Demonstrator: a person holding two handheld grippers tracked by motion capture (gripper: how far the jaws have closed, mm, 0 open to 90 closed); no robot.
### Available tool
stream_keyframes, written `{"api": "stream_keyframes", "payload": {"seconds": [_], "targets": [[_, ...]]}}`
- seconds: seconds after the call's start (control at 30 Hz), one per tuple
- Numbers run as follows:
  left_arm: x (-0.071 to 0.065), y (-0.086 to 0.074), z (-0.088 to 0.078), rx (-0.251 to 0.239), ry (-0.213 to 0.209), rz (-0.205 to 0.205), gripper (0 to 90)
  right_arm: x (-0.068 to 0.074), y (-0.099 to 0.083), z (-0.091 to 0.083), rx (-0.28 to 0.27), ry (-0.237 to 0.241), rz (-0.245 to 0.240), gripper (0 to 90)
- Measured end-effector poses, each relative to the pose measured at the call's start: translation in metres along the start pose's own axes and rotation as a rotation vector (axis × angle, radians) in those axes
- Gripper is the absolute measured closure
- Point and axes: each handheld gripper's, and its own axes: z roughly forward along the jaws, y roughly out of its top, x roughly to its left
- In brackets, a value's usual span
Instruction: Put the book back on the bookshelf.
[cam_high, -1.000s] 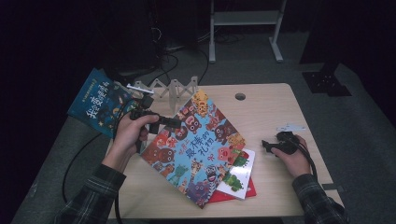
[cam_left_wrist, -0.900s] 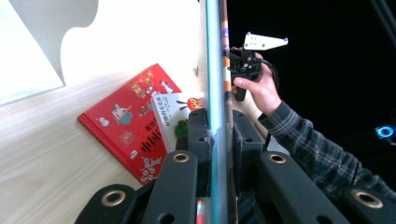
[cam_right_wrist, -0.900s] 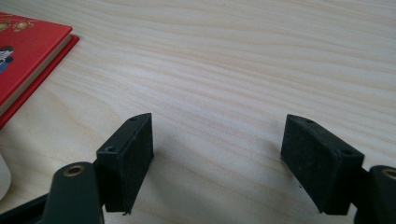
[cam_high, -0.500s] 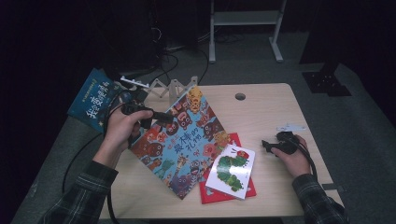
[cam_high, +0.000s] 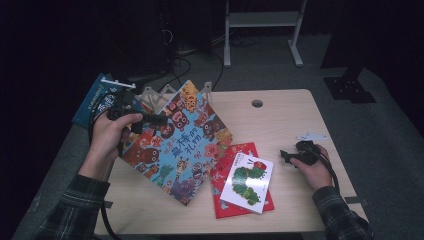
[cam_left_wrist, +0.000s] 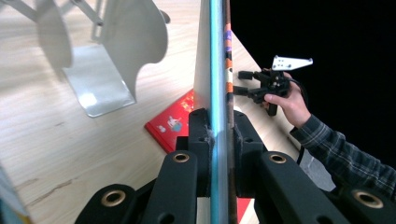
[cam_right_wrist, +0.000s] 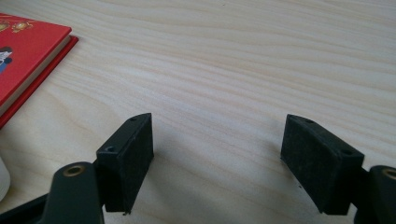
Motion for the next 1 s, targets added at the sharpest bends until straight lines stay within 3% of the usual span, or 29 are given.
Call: {"api": "stream_keyframes", "payload": {"seconds": [0.5, 1.0], "targets": [[0.019, -0.007, -0.062, -0.104, 0.083, -0.051, 80.7, 0.0, 0.0, 0.001, -0.002, -0.002, 0.002, 24.2], [0.046, -0.024, -0.124, -0.193, 0.19, -0.136, 80.6, 0.0, 0.001, 0.001, 0.0, -0.004, 0.0, 24.2]]}}
